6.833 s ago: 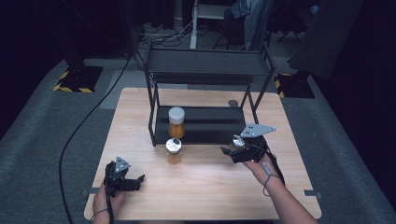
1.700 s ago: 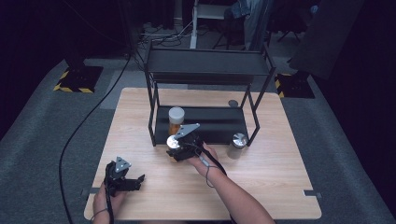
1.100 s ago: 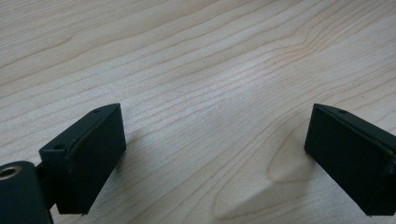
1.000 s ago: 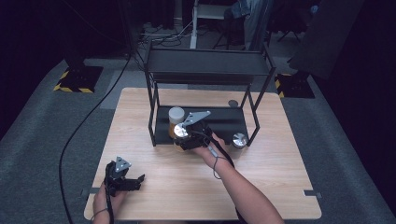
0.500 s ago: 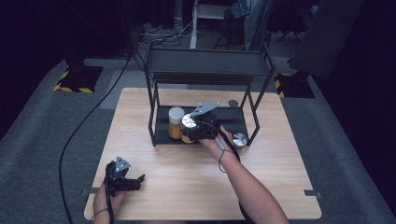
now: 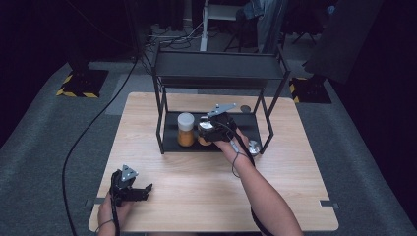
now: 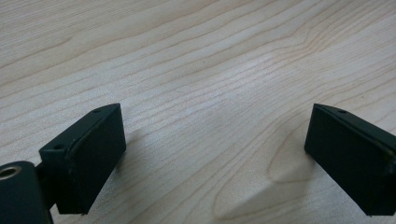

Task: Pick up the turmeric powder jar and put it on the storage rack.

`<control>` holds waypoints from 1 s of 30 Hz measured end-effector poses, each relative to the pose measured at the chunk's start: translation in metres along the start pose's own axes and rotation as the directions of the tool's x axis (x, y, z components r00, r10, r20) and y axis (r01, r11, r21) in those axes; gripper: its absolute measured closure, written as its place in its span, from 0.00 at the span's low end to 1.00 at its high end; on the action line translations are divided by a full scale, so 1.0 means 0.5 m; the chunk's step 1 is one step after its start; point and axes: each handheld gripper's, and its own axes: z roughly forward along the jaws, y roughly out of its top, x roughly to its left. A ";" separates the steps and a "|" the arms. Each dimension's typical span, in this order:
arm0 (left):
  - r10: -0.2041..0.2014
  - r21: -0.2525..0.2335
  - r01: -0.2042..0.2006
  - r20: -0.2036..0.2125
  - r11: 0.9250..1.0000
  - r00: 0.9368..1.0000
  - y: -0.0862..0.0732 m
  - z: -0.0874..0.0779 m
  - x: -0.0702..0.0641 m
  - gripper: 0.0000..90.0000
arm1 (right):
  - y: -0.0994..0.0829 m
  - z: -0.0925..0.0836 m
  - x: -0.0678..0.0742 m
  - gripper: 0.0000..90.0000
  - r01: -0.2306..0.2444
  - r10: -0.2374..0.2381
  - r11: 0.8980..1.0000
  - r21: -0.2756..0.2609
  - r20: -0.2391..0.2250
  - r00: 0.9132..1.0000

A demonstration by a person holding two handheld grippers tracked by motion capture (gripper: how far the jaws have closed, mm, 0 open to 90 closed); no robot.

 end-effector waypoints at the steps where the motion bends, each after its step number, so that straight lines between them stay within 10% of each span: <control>1: 0.001 0.000 -0.001 0.000 1.000 1.000 0.000 0.000 0.000 0.06 | -0.001 0.002 -0.002 0.36 -0.007 0.007 1.000 0.002 0.004 1.000; 30: 0.002 0.001 -0.002 0.000 1.000 1.000 0.000 0.000 0.000 0.06 | -0.031 0.101 -0.021 0.35 -0.122 0.117 0.990 0.063 0.081 0.990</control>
